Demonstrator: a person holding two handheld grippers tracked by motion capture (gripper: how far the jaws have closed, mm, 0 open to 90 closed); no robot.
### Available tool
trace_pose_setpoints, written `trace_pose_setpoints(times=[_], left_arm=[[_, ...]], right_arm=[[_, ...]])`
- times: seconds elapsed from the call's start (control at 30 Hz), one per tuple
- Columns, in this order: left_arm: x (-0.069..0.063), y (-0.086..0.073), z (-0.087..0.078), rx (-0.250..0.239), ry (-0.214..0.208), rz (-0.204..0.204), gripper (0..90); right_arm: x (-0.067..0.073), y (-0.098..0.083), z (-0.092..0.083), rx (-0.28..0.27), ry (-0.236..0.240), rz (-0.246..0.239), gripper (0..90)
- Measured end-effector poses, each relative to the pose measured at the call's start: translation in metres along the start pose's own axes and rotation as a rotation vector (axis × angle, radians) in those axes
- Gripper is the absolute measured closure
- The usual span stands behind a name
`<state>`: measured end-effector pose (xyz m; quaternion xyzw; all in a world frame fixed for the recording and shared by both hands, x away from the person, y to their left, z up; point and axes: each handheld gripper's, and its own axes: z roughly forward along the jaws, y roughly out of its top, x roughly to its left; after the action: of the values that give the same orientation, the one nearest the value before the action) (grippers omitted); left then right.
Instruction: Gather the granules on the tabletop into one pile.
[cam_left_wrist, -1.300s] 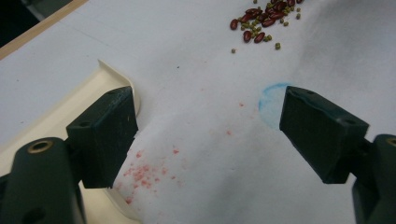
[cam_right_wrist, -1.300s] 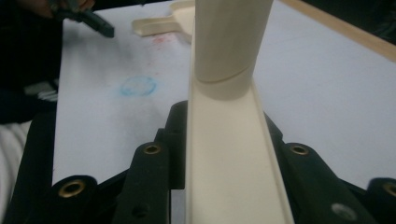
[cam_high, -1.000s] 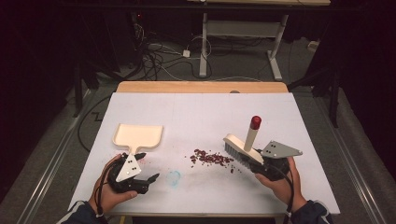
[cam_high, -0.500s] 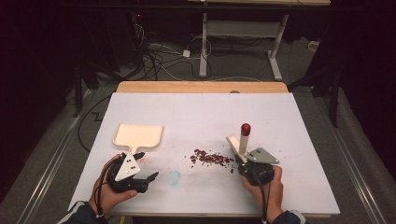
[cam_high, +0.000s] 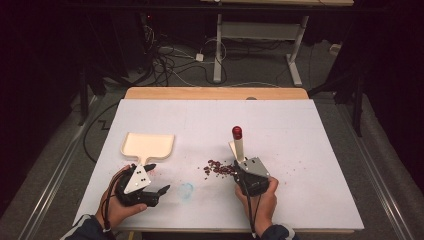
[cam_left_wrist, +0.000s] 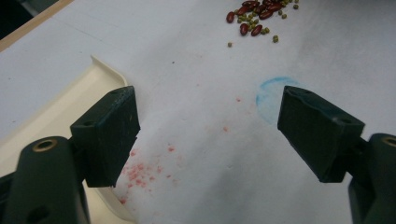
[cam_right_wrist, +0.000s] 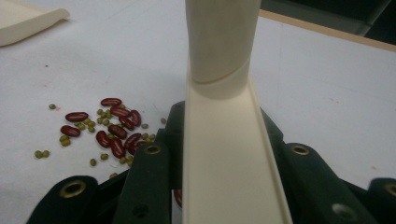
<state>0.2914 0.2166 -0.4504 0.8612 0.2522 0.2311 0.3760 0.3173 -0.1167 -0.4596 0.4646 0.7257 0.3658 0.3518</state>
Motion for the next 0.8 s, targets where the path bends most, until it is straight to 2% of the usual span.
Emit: trace_pose_setpoints(times=[0.1, 0.17, 0.23, 0.27, 0.4, 0.47, 0.53, 0.57, 0.6, 0.8], left_arm=[[-0.001, 0.001, 0.0, -0.003, -0.003, 0.002, 19.9], [-0.001, 0.002, 0.002, 0.003, -0.01, -0.005, 19.9], [-0.001, 0.002, 0.003, 0.004, -0.01, -0.006, 19.9], [-0.001, 0.002, 0.003, 0.006, -0.011, -0.006, 19.9], [0.0, 0.003, 0.004, 0.004, -0.012, -0.01, 19.9], [0.0, 0.003, 0.005, 0.006, -0.013, -0.01, 19.9], [0.0, 0.003, 0.005, 0.005, -0.014, -0.009, 19.9], [0.0, 0.003, 0.004, 0.004, -0.014, -0.007, 19.9], [0.0, 0.003, 0.004, 0.004, -0.014, -0.006, 19.9], [0.0, 0.003, 0.005, 0.012, -0.008, 0.001, 19.9]], right_arm=[[0.004, 0.001, 0.001, -0.016, 0.0, 0.0, 67.6], [0.006, 0.003, 0.002, -0.028, 0.004, -0.025, 67.7], [0.006, 0.005, 0.003, -0.036, 0.008, -0.013, 67.8], [0.004, 0.009, 0.003, -0.04, 0.019, 0.006, 67.8], [0.0, 0.013, 0.002, -0.057, 0.012, 0.004, 67.8], [-0.005, 0.016, 0.0, -0.066, 0.018, 0.025, 67.8], [-0.012, 0.019, -0.004, -0.078, 0.026, 0.017, 67.8], [-0.021, 0.02, -0.01, -0.095, 0.075, 0.026, 67.8], [-0.021, 0.02, -0.01, -0.095, 0.075, 0.026, 67.8], [-0.049, 0.024, -0.028, -0.122, 0.279, 0.024, 67.8]])
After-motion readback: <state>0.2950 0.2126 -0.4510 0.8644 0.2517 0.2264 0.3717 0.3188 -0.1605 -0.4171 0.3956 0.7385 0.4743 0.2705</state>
